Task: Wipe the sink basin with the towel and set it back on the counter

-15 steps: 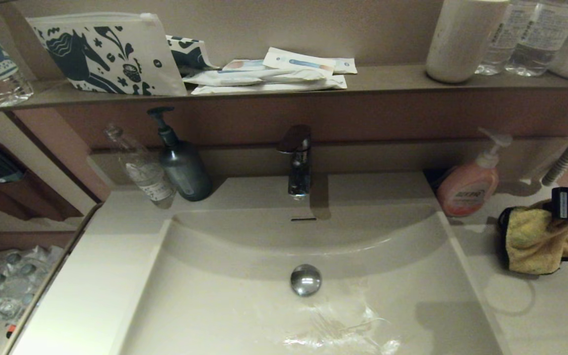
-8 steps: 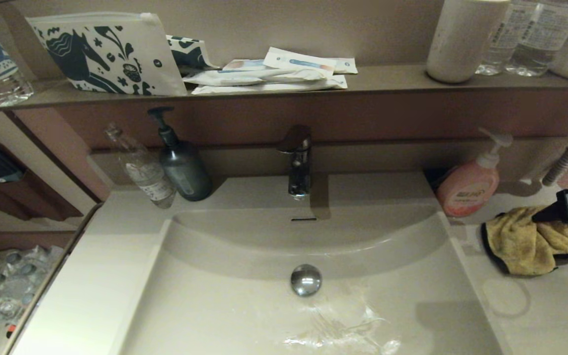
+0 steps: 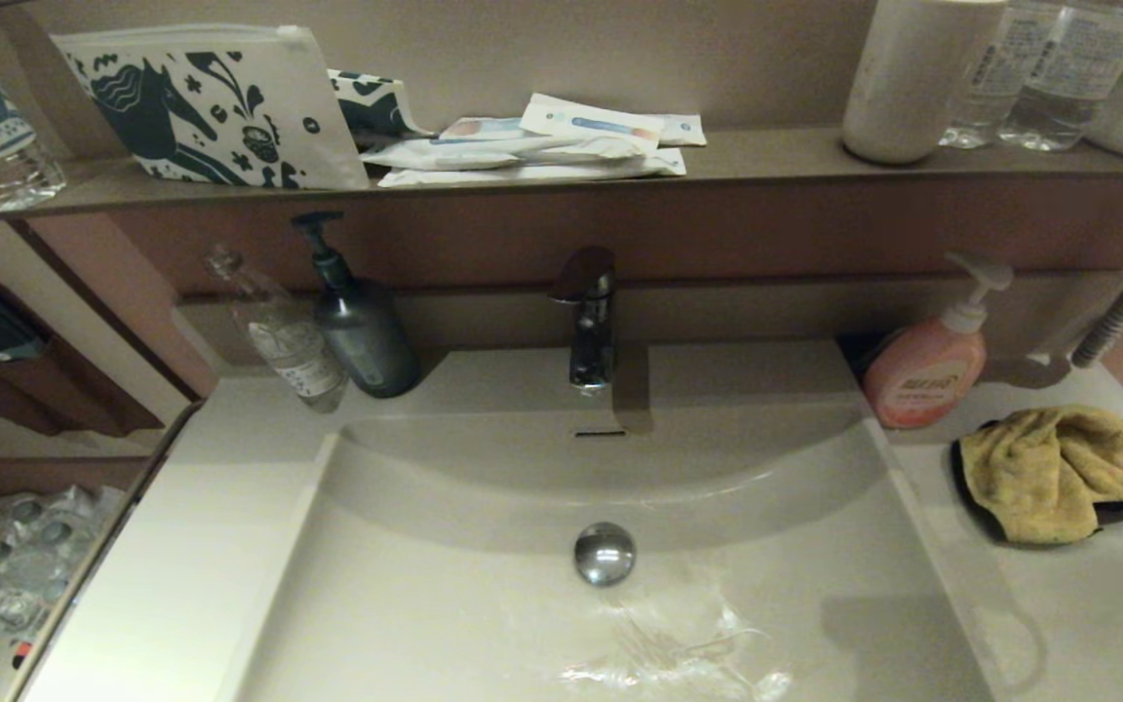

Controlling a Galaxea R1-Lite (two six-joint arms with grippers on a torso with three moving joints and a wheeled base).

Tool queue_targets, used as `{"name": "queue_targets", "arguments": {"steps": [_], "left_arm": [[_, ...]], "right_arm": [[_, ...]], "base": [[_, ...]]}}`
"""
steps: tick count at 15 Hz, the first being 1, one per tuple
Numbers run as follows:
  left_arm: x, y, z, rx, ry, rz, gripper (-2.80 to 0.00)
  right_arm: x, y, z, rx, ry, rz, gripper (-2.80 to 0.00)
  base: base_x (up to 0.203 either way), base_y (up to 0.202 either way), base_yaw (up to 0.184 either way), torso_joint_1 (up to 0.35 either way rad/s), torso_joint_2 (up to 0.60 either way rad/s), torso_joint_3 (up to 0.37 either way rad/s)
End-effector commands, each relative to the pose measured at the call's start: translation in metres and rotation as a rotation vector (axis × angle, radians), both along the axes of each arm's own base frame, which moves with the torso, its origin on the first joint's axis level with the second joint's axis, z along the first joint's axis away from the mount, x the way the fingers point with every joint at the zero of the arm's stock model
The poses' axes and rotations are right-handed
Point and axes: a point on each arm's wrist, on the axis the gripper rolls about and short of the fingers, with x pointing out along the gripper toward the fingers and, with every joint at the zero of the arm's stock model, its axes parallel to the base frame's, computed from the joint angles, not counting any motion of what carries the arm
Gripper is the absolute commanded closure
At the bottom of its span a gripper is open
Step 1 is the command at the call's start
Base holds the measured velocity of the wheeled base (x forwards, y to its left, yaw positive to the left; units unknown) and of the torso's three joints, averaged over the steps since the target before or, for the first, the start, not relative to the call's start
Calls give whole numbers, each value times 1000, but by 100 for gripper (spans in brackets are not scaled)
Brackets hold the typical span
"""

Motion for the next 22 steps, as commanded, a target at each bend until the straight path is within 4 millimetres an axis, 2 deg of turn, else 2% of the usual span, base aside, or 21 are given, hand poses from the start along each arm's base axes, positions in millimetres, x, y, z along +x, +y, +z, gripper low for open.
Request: {"name": "queue_targets", "arguments": {"steps": [1, 4, 9, 14, 18, 22], "left_arm": [[0, 0, 0, 0, 1, 0, 0], [0, 0, 0, 0, 1, 0, 0], [0, 0, 0, -1, 1, 1, 0], [0, 0, 0, -1, 1, 0, 0], [0, 0, 0, -1, 1, 0, 0], [0, 0, 0, -1, 1, 0, 0]], "right_arm": [[-29, 19, 12, -9, -56, 44, 0], [-55, 51, 3, 4, -49, 99, 0], [-68, 64, -4, 15, -41, 141, 0], [-82, 66, 0, 22, -47, 115, 0], [-82, 65, 1, 0, -49, 98, 0], [-96, 64, 3, -4, -60, 90, 0]], "base": [[0, 0, 0, 0, 0, 0], [0, 0, 0, 0, 0, 0], [0, 0, 0, 0, 0, 0], [0, 0, 0, 0, 0, 0], [0, 0, 0, 0, 0, 0], [0, 0, 0, 0, 0, 0]]}}
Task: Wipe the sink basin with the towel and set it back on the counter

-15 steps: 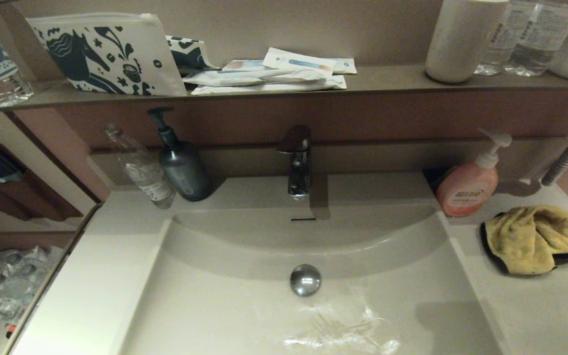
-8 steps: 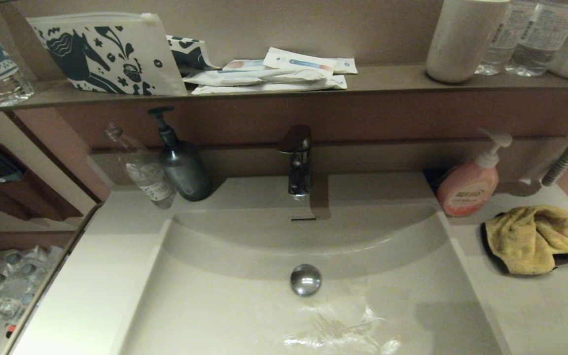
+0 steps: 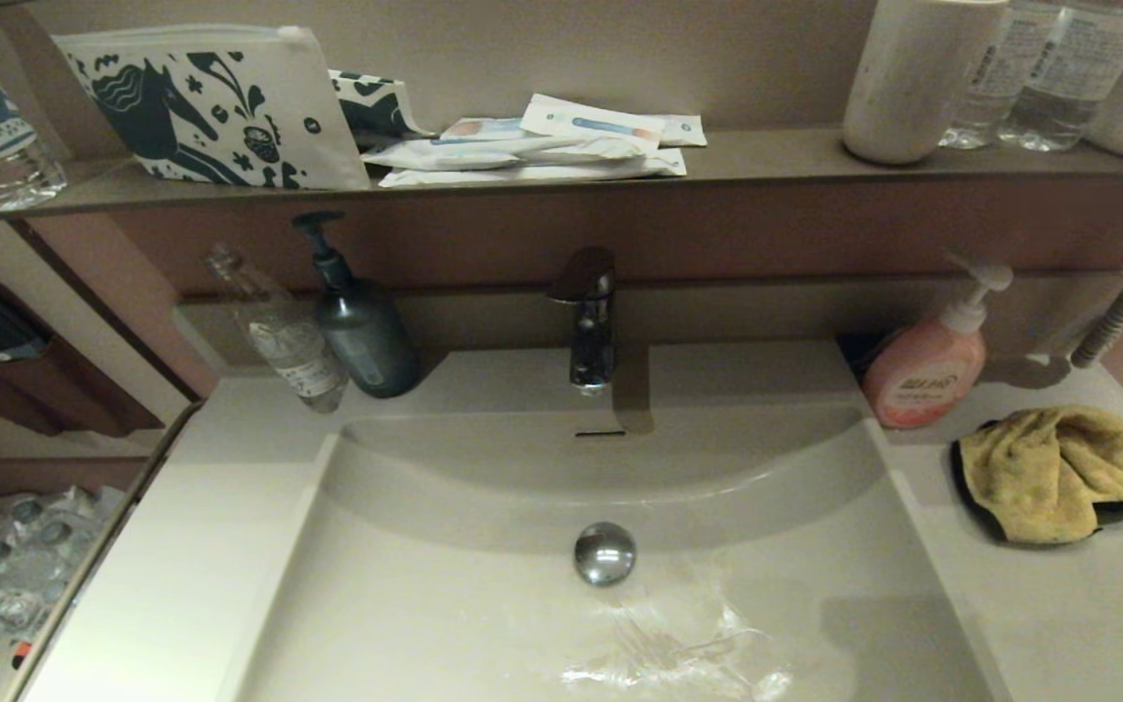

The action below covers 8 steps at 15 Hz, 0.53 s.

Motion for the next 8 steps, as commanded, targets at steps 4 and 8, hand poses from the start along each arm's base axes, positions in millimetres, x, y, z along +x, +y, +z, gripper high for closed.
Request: {"name": "queue_targets", "arguments": {"steps": [4, 8], "left_arm": [[0, 0, 0, -1, 1, 0, 0], [0, 0, 0, -1, 1, 0, 0]], "right_arm": [[-23, 0, 2, 8, -35, 3, 0], [-38, 0, -1, 28, -49, 19, 0]], "base": [[0, 0, 0, 0, 0, 0], [0, 0, 0, 0, 0, 0]]}}
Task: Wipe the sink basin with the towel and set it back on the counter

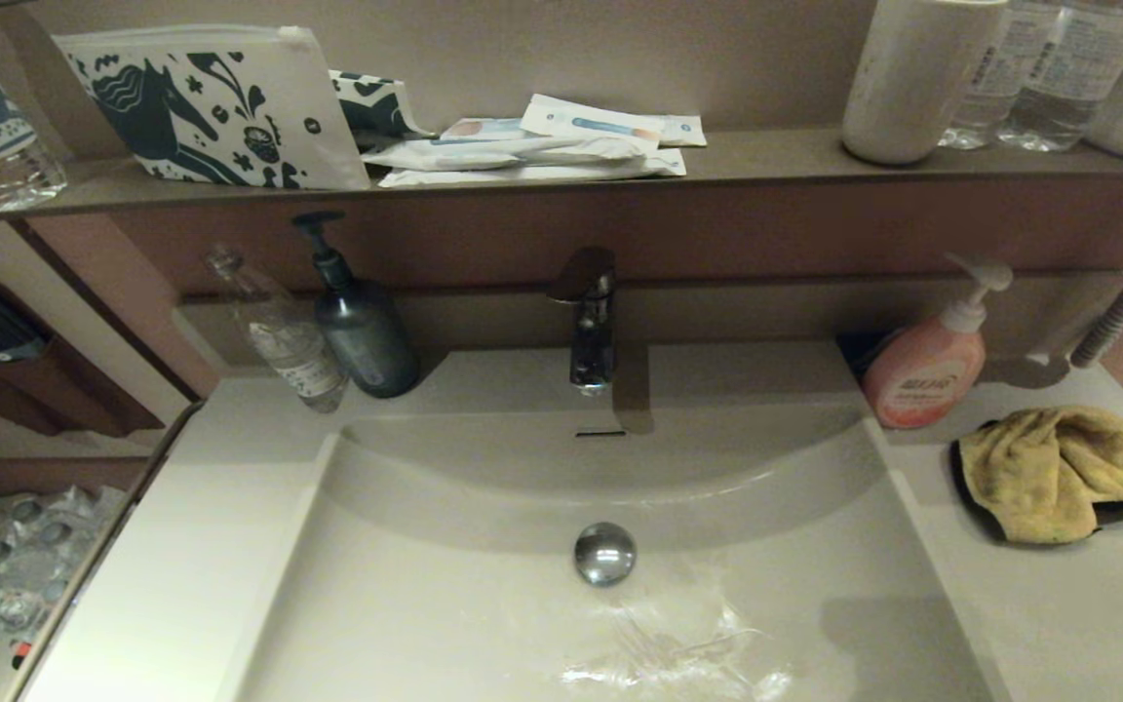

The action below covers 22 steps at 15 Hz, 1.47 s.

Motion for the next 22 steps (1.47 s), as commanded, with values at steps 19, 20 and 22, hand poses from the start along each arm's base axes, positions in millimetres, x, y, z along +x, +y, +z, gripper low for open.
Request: {"name": "queue_targets", "arguments": {"steps": [19, 20, 22], "left_arm": [[0, 0, 0, -1, 1, 0, 0], [0, 0, 0, -1, 1, 0, 0], [0, 0, 0, 0, 1, 0, 0]], "right_arm": [[-197, -4, -35, -91, -490, -166, 0], [-204, -3, -40, -113, -515, -171, 0], [-213, -3, -47, -147, -553, -156, 0]], "base": [[0, 0, 0, 0, 0, 0], [0, 0, 0, 0, 0, 0], [0, 0, 0, 0, 0, 0]]}}
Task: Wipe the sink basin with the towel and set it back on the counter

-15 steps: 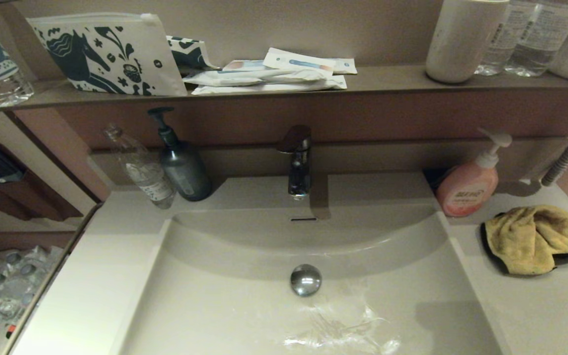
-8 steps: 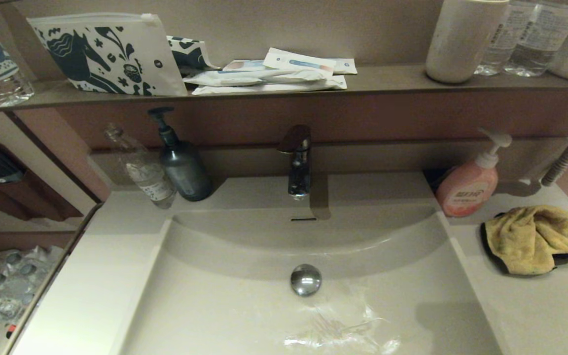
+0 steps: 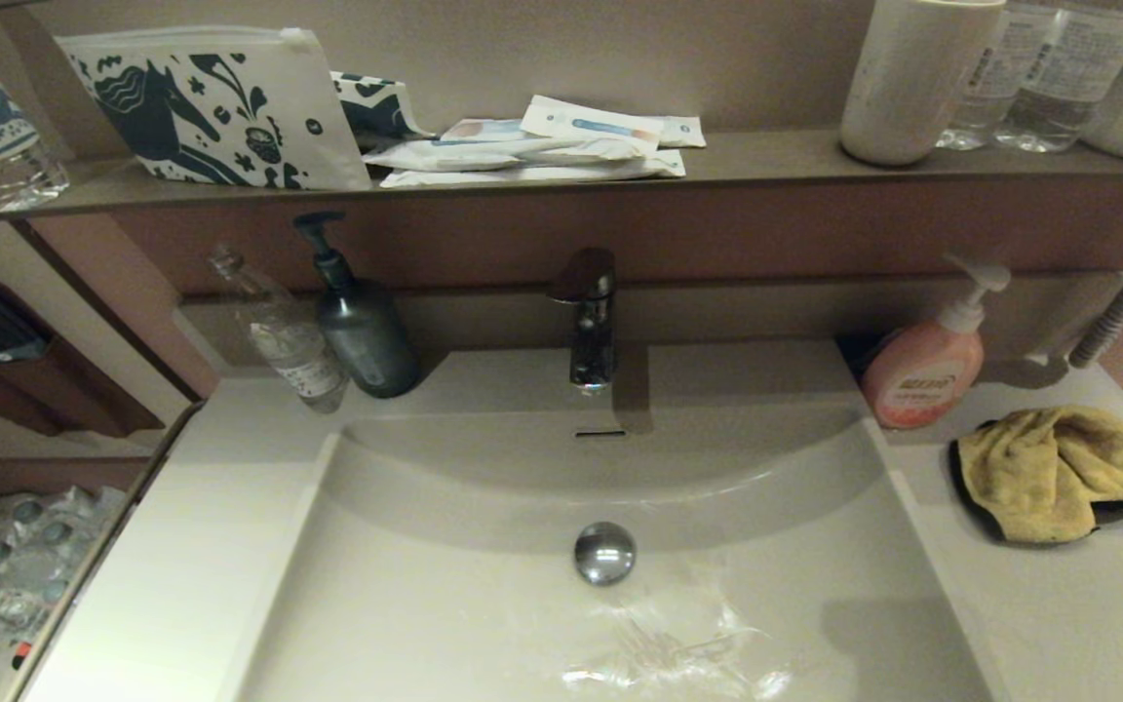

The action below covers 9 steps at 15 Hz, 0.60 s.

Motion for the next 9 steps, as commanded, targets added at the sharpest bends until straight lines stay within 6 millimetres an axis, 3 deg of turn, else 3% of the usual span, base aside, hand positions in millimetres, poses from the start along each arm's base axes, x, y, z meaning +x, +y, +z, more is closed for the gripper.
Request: {"name": "queue_targets", "arguments": {"steps": [1, 6, 9], "left_arm": [[0, 0, 0, -1, 1, 1, 0], [0, 0, 0, -1, 1, 0, 0], [0, 0, 0, -1, 1, 0, 0]], "right_arm": [[-14, 0, -10, -11, -57, 1, 0], [-24, 0, -35, -44, -131, 45, 0], [-14, 1, -50, -38, -238, 99, 0]], "base": [[0, 0, 0, 0, 0, 0], [0, 0, 0, 0, 0, 0], [0, 0, 0, 0, 0, 0]]}}
